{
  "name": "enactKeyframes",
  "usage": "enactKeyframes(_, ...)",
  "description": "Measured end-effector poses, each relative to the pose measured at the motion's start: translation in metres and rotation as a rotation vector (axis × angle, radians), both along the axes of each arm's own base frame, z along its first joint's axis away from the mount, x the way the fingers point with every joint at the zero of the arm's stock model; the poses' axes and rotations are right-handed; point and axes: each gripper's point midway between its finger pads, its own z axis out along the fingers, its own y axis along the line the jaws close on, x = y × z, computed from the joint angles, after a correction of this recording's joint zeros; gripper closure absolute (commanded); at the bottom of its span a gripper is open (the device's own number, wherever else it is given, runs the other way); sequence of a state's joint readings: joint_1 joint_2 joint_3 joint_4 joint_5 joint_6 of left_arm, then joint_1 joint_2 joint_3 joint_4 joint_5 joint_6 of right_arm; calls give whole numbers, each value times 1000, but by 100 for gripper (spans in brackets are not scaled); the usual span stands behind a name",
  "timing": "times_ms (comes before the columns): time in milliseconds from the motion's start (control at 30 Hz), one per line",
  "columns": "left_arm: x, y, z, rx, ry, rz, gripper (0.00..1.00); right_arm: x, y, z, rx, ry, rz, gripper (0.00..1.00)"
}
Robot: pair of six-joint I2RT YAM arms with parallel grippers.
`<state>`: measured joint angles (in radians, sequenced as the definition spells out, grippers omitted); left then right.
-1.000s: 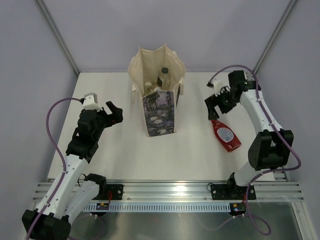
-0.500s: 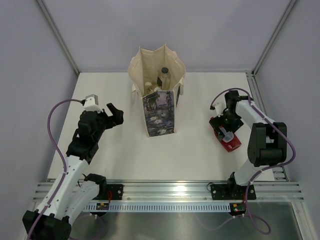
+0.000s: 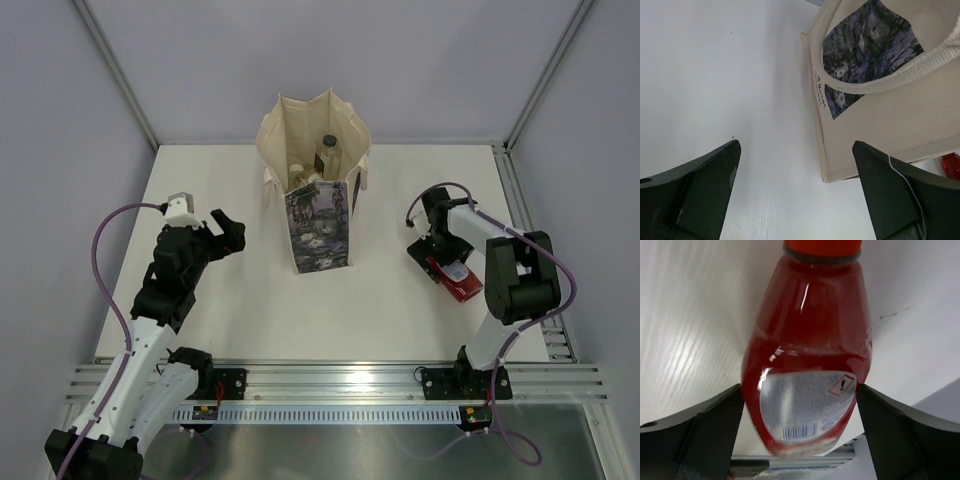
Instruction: Place the personal care products into the canvas bag
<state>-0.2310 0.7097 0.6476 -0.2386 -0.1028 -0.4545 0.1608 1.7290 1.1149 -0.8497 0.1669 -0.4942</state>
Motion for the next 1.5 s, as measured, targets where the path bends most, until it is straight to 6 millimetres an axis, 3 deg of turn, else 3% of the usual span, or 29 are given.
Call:
enactKeyframes(100,0,0,0,0,0,0,1,-3,-2,-19,-36,31,-2,1)
enactKeyframes(267,1,0,-2,2,6,2,1,-14,-4,-22,-65,99,2,0)
enactKeyframes(367,2,0,-4,4,14,2,1,-17,-3,-21,-73,112,11,28)
enactKeyframes(400,2,0,-4,3,14,2,1,-17,-3,-21,-76,114,14,48)
enactKeyframes(533,2,1,-4,4,14,4,1,-10,-4,-13,-93,101,3,83)
enactKeyframes(667,2,1,-4,4,15,5,1,-4,0,-11,10,95,-55,98)
enactKeyframes(1100,4,1,-12,-1,45,10,1,4,18,-6,673,203,-400,100)
enactKeyframes(1267,5,0,-11,-6,49,12,1,14,29,-1,886,240,-453,100)
enactKeyframes(1367,6,0,-10,-10,48,13,1,25,34,11,1003,228,-443,100)
enactKeyframes(1500,7,0,-8,-14,48,15,1,46,42,41,1141,168,-408,100)
